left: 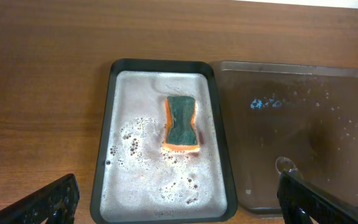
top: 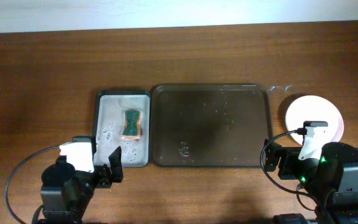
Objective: Clean dirty plates on tray and stack at the side
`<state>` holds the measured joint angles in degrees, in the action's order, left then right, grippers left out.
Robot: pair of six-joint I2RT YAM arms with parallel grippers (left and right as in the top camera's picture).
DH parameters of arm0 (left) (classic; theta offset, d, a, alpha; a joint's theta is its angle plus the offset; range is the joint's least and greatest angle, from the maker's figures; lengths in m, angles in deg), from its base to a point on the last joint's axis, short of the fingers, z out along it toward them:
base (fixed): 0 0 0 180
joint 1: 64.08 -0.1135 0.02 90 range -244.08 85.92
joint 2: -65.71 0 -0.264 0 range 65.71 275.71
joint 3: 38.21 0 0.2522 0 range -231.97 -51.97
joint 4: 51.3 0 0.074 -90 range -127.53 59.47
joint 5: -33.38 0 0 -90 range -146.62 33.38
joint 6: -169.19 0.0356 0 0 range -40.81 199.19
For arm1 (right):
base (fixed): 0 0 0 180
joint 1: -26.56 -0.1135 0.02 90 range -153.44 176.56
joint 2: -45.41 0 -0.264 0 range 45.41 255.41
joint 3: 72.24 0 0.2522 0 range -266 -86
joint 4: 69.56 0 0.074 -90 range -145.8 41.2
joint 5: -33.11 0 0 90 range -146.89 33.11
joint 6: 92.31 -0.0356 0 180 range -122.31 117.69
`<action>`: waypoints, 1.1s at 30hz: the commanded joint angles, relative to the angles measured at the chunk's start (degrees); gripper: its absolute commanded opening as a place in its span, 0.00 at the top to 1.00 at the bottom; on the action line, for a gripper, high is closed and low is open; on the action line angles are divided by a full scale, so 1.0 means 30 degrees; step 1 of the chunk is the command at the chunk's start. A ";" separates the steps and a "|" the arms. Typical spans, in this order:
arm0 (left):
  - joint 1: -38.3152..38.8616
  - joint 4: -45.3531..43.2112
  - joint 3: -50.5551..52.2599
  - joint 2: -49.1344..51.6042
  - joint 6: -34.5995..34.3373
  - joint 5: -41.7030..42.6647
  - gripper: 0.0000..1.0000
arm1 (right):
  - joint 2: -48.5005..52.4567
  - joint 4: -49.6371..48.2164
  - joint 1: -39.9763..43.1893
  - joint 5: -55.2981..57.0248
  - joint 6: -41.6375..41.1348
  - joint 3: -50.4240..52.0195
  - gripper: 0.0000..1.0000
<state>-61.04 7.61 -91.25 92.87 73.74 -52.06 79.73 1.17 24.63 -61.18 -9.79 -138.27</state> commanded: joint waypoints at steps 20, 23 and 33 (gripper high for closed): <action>-0.0015 -0.0029 0.0160 -0.0095 -0.0182 0.0197 0.00 | -1.1380 -1.9817 -0.0102 0.0175 0.2572 1.6538 0.01; -0.0015 -0.0029 0.0160 -0.0095 -0.0182 0.0197 0.00 | -1.1380 -1.7937 -0.0146 0.0175 0.3432 1.7318 0.01; -0.0015 -0.0029 0.0160 -0.0095 -0.0182 0.0197 0.00 | -1.1380 -1.7566 -0.0481 0.0386 0.3424 1.7318 0.01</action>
<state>-61.04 7.63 -91.17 92.87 73.58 -52.06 46.21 -51.79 23.82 -60.75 -0.07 -86.65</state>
